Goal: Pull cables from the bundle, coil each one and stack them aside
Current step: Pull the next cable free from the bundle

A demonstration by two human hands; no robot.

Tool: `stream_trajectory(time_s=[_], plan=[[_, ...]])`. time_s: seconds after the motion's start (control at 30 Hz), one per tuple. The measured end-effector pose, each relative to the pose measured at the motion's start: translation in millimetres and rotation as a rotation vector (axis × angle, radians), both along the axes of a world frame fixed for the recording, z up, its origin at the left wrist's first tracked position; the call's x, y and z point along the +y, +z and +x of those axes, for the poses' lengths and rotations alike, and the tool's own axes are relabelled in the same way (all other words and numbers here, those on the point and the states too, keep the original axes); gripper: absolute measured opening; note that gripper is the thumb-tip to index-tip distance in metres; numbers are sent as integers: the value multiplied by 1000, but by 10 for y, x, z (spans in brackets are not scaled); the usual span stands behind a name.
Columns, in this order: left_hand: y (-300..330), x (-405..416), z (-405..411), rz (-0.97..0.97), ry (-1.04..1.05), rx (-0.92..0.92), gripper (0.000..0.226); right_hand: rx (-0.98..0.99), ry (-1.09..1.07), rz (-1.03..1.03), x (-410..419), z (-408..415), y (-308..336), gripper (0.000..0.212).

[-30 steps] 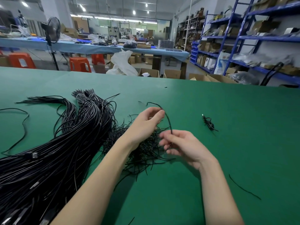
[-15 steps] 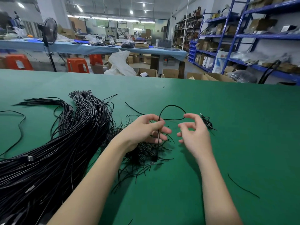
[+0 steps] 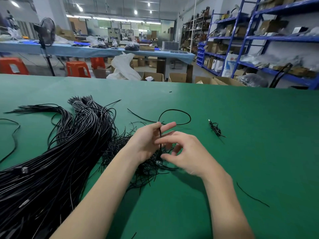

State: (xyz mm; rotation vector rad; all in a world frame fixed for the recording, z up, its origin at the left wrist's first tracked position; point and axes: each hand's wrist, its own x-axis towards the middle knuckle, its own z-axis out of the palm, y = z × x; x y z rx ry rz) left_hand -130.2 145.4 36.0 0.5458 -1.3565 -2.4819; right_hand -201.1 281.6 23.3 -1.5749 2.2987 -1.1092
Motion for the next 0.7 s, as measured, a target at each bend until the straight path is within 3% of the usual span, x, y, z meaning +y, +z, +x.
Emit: stream_trajectory(time_s=[0.2,0.33,0.4,0.5,0.7], plan=[[26,-1,53,-13,-129,-17,18,108,-90,20,37,-13,9,32],[13,-12,40,-294,-49,-70,39,211,-287,-146,54,7,42,28],[-16,-46,77,-520,67,-102,37,227,-360,-289,67,-29,57,20],[-75,-117,147,-803,52,-23,28,133,-455,-468,95,-127,72,9],[-27,18,115,-746,-172,221,44,-171,-329,-547,47,-108,20,10]])
